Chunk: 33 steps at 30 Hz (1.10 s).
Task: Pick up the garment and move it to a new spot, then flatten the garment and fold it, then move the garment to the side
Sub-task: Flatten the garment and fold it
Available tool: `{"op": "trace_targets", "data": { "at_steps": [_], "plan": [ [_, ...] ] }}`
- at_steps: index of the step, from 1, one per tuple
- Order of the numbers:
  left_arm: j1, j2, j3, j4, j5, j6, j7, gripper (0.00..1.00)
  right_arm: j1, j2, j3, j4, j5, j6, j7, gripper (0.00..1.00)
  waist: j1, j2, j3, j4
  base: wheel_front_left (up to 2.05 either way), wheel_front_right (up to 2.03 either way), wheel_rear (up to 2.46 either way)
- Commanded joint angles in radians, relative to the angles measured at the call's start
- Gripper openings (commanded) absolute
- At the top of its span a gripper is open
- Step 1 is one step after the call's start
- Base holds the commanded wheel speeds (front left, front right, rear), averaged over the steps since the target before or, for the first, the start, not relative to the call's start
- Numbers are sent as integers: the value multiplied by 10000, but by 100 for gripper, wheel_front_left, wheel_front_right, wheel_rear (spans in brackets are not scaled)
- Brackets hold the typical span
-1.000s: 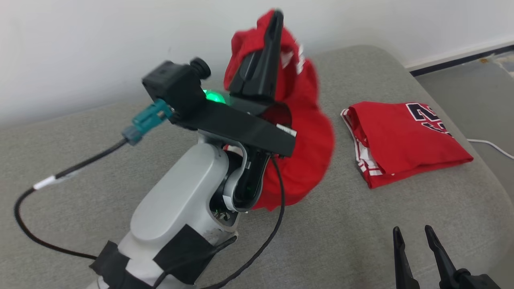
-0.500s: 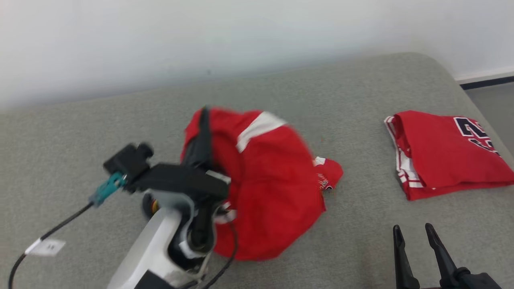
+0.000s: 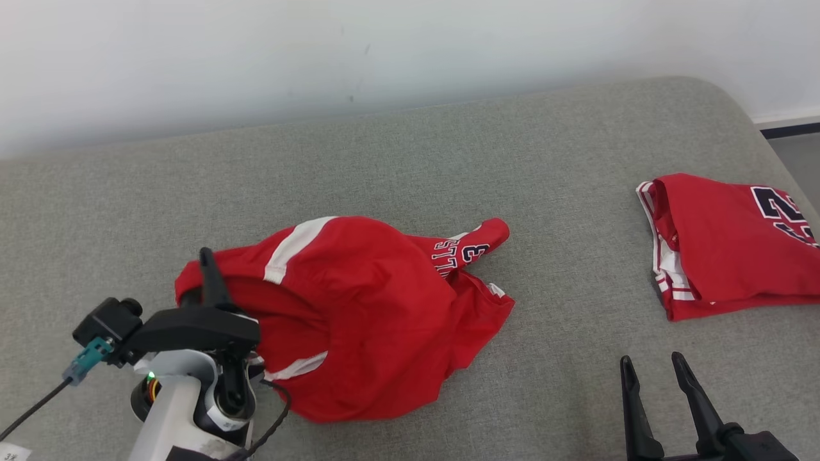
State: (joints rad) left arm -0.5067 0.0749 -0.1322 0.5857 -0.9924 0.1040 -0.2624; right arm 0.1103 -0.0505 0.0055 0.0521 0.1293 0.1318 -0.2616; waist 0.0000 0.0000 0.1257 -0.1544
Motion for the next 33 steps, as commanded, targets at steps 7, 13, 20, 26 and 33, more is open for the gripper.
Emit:
{"op": "trace_targets", "data": {
  "at_steps": [7,13,20,26,33],
  "plan": [
    [231,-212,-566,914,-471,-621,815,100,64,3,-58,34,-35,-26,-44,100,0,0,-120,-15,0,0,0],
    [336,-235,-1250,755,-751,-607,1482,100,70,3,-35,62,60,-28,-44,100,0,0,-191,74,0,0,0],
    [-112,-153,-1882,1121,-187,-10,1438,100,-126,3,107,104,148,-28,-44,100,0,0,-115,-155,0,0,0],
    [-515,182,-2192,1754,424,424,1276,100,-183,3,49,89,245,-28,-44,100,0,0,59,-544,0,0,0],
    [-760,348,-2276,2121,556,554,1283,100,-220,3,-2,56,311,-28,-44,100,0,0,154,-692,0,0,0]
  ]
}}
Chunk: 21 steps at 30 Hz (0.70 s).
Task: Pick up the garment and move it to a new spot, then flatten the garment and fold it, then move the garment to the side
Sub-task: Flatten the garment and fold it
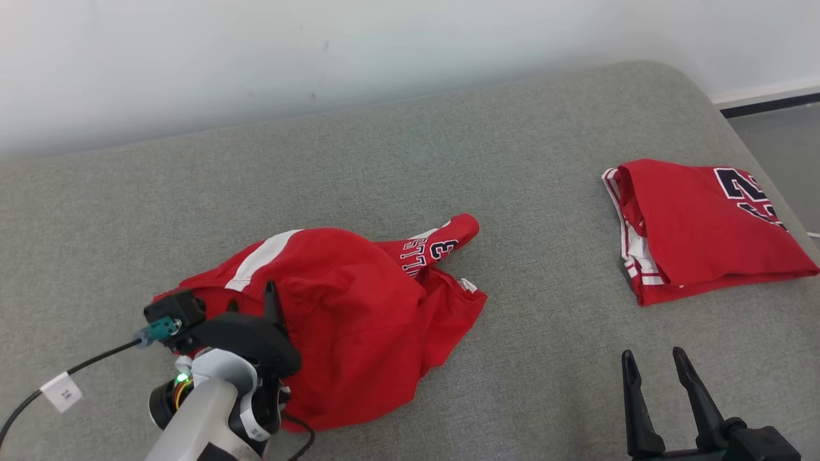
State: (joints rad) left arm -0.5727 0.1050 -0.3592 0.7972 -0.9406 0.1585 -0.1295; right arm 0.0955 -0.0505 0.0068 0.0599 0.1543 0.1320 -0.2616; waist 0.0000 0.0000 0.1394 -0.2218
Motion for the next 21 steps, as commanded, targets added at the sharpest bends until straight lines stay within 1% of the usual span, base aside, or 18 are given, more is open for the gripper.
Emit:
{"op": "trace_targets", "data": {
  "at_steps": [1,4,7,8,9,10,12,15,18,21],
  "plan": [
    [-151,79,-37,9,74,-15,-96,100,-71,3,-23,-25,53,-30,-44,100,0,0,26,-18,0,0,0],
    [-282,149,-222,16,317,-67,-208,100,-73,3,-18,-21,65,-28,-44,100,0,0,38,8,0,0,0],
    [-429,225,-474,160,548,-44,3,100,-105,3,28,-1,85,-30,-44,100,0,0,42,20,0,0,0],
    [-495,260,-538,214,599,-51,69,73,-121,3,42,6,86,-30,-44,100,0,0,44,15,0,0,0],
    [-545,277,-585,266,624,-58,112,40,-137,3,54,12,87,-30,-44,100,0,0,45,7,0,0,0],
    [-577,269,-620,311,617,-94,161,0,-146,3,55,11,90,-30,-44,100,0,0,46,-4,0,0,0],
    [-650,276,-672,357,608,-172,213,0,-139,3,49,8,87,-30,-44,100,0,0,41,-28,0,0,0],
    [-879,318,-730,228,720,-277,-8,0,-117,3,25,7,88,-30,-44,100,0,0,27,-69,0,0,0],
    [-1248,162,-870,-100,865,-470,-207,0,-85,3,-12,20,96,-28,-44,100,0,0,-8,-64,0,0,0],
    [-1794,-60,-1074,-548,905,-737,-185,0,-73,3,10,39,97,-28,-44,100,0,0,-73,-58,0,0,0]
  ]
}}
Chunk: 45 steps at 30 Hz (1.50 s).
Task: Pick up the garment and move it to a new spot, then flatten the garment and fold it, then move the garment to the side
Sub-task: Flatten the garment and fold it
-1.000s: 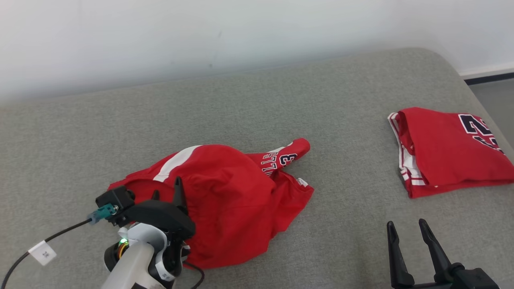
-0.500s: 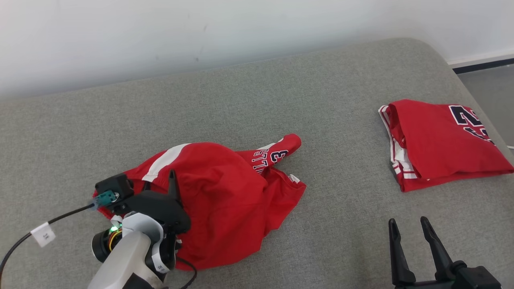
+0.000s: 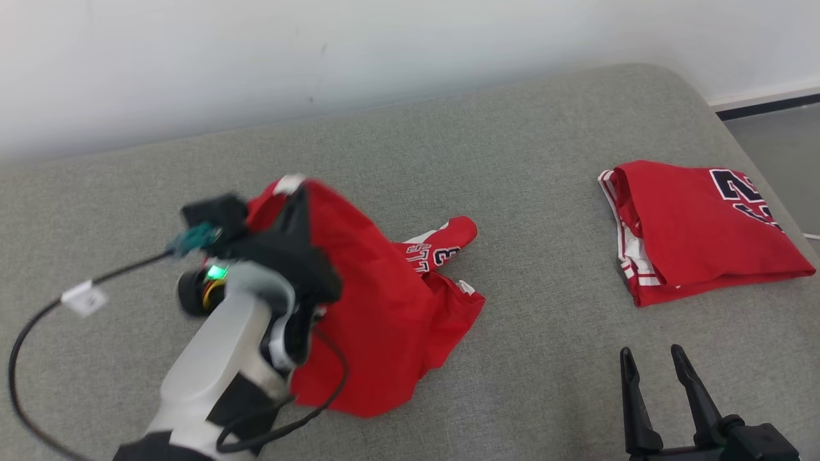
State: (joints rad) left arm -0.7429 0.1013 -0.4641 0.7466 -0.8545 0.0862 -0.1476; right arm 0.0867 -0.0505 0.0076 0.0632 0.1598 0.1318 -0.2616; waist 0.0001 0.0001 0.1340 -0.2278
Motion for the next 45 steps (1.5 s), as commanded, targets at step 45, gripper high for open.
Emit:
{"op": "trace_targets", "data": {
  "at_steps": [45],
  "plan": [
    [1954,4358,-5022,-5137,490,349,1892,0,-162,1,4,-196,-168,-28,-44,100,-1,-1,512,1737,0,0,0]
  ]
}}
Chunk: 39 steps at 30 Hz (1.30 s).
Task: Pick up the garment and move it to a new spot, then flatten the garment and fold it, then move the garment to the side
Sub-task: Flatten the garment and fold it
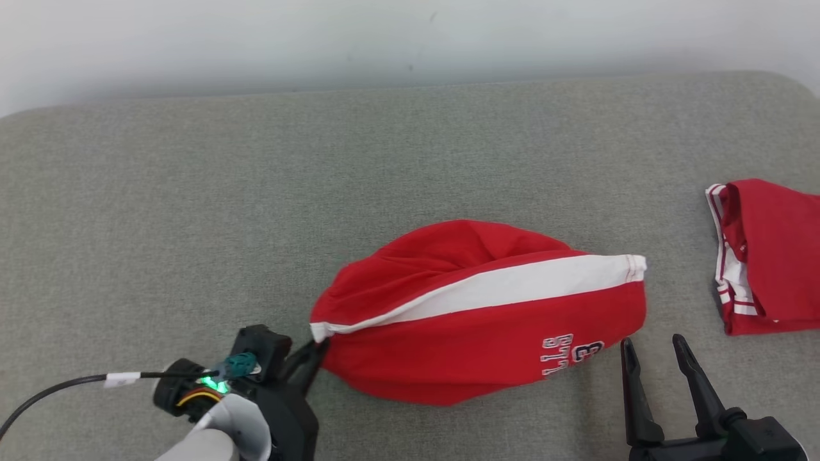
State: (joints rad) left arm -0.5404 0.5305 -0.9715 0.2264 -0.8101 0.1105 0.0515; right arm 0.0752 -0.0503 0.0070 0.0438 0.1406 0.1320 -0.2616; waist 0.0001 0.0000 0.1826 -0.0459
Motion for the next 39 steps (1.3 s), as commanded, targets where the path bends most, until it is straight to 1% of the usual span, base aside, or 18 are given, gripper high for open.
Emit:
{"op": "trace_targets", "data": {
  "at_steps": [1,5,9,10,11,15,20,21,24,26,28,31,34,36,39],
  "plan": [
    [-79,132,82,190,148,236,-164,0,-51,1,-3,-3,32,-30,-44,100,-1,0,37,-127,0,0,0],
    [-15,223,282,627,431,775,-610,0,-58,1,-55,-20,33,-30,-44,100,-1,0,62,-300,0,0,0],
    [199,176,525,905,409,1167,-1068,0,-4,1,-98,-35,23,-30,-44,100,-1,0,25,-411,0,0,0],
    [266,142,589,938,359,1236,-1185,22,13,1,-107,-38,22,-28,-44,100,-1,0,8,-426,0,0,0],
    [327,112,646,955,315,1299,-1308,100,32,1,-118,-34,21,-30,-44,100,-1,0,-21,-439,0,0,0],
    [593,39,732,889,197,1412,-1593,100,127,1,-164,9,19,-28,-44,100,-1,0,-196,-434,0,0,0],
    [1103,56,861,531,224,1756,-2231,100,277,1,-254,23,-11,-28,-44,100,-1,0,-441,-332,0,0,0],
    [1103,56,861,531,224,1756,-2231,100,277,1,-254,23,-11,-28,-44,100,-1,0,-441,-332,0,0,0],
    [1513,-8,1078,201,308,2112,-2739,100,387,1,-314,35,-45,-28,-44,100,-1,0,-634,-236,0,0,0],
    [1875,-113,1442,-29,342,2458,-3017,100,455,-1,-372,44,-76,-30,-44,100,-1,0,-771,-161,0,0,0],
    [2340,-311,1985,-339,456,2667,-3150,100,520,1,-435,60,-106,-30,-44,100,-1,0,-930,-78,0,0,0],
    [3179,-830,3445,-1361,1401,2867,-3170,100,608,-1,-585,74,-107,-28,-44,100,-1,0,-1140,95,0,0,0],
    [4147,-1434,4706,-2130,2593,2492,-3159,100,666,6,-685,47,-174,-28,-44,100,-1,0,-1322,291,0,0,0],
    [4732,-1895,5442,-2443,3239,2078,-3161,100,724,-2,-708,89,-217,-30,-44,100,-1,0,-1458,382,0,0,0],
    [5512,-2474,6456,-2524,3999,1405,-3161,100,755,-1,-758,208,-287,-30,-44,100,-1,0,-1687,493,0,0,0]
  ]
}}
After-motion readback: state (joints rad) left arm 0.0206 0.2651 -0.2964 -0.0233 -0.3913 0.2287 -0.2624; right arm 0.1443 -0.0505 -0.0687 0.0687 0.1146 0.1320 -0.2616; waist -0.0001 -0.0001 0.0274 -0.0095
